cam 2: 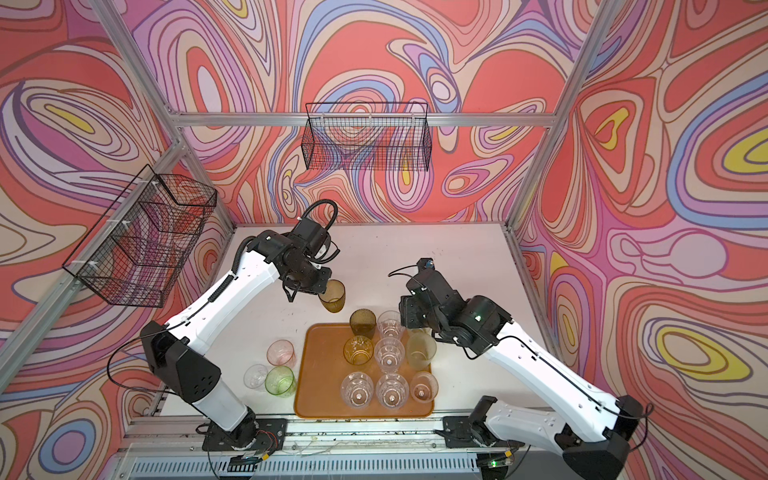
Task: Place the glasses into the tray
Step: 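Lift the olive glass with the left gripper and carry it toward the tray, then lower the olive glass onto the tray beside the other olive glass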
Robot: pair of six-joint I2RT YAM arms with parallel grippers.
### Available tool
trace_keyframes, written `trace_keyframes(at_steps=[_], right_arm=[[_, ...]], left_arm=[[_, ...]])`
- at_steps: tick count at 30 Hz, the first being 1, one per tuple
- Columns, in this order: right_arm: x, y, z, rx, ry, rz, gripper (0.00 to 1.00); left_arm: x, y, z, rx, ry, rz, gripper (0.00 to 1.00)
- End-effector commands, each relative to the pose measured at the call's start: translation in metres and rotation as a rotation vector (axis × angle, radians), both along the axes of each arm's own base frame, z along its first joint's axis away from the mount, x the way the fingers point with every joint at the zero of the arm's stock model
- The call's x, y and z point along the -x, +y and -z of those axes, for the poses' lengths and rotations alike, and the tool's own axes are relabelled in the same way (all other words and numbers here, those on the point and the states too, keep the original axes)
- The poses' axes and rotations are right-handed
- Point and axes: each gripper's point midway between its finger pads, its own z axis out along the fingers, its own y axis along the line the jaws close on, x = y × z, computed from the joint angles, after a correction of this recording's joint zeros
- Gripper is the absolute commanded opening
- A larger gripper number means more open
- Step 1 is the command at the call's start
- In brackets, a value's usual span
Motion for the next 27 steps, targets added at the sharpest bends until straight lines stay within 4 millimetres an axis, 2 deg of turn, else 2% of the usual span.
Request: trace_keyframes(at_steps=[1,12,27], right_arm=[[0.001,-0.006,-0.001,0.012,-0.011,0.01,0.67],[0.0,-0.004,0.002,0.012,-0.006,0.008,0.67],[-0.002,-0.002,0.003,0.019,0.0,0.002,0.67]], left_arm=[[0.013,0.014,0.006,-0.029,0.029,-0.04,0.0],[0.026,0.013,0.034,0.018,0.061,-0.08,0.0],[0.031,0.013,0.068,0.061,0.05,-0.126,0.0]])
